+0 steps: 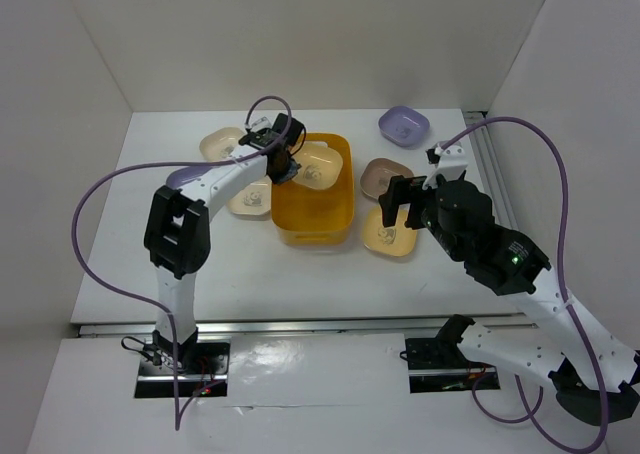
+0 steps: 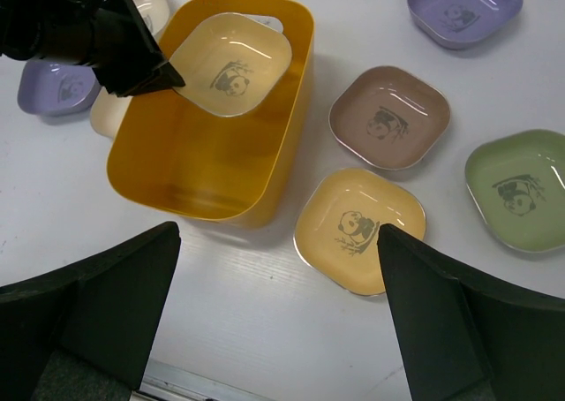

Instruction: Place the plates into the plastic bin on the countertop

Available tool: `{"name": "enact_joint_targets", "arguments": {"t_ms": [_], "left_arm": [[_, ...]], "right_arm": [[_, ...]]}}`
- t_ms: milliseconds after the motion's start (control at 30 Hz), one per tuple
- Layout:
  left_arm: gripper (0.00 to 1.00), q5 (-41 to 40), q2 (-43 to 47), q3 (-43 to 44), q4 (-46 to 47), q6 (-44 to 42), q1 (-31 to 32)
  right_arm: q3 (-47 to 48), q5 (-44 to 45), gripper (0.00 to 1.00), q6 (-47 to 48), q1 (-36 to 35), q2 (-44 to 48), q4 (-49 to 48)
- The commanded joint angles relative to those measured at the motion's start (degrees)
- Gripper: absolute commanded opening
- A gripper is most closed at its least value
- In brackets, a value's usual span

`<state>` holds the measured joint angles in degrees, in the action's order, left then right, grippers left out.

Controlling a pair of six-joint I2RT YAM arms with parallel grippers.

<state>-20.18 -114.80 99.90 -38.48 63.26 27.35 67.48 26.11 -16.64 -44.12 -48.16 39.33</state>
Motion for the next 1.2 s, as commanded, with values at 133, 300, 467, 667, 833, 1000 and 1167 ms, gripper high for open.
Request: {"name": "enact_joint_targets", "arguments": {"t_ms": [133, 300, 467, 667, 833, 1000, 1167], "left_arm": [[0.37, 3.2, 1.5, 2.2, 1.7, -1.1, 0.0], [0.63, 5.9, 7.4, 1.5, 4.6, -4.6, 1.2], [0.71, 6.9, 14.4, -0.2, 5.1, -7.8, 1.7], [0.99, 4.6, 23.3, -3.8, 2.4, -13.2, 4.2], [0.99, 4.1, 32.5, -9.2, 1.3, -17.0, 5.4], [0.99, 8.9, 37.8, -12.8, 0.8, -21.2, 6.7], [0.99, 5.2, 41.1, -14.6, 0.1, -21.2, 10.1]], "right_arm": [[-0.6, 1.3, 1.0, -0.8, -0.4, -0.6, -1.5], [-5.1, 4.1, 1.0, -7.2, 0.1, -3.5, -2.0], [-11.3, 7.0, 1.0, -17.5, 2.4, -7.8, 0.8], [-19.2, 7.5, 1.0, -24.3, 5.6, -13.1, -1.9], [-22.7, 6.5, 0.97, -24.3, 10.3, -15.2, -7.2], [-25.6, -4.2, 0.96, -20.9, 20.2, -19.1, -14.4], [-24.1, -8.4, 0.95, -16.9, 26.8, -26.0, -16.9]]}}
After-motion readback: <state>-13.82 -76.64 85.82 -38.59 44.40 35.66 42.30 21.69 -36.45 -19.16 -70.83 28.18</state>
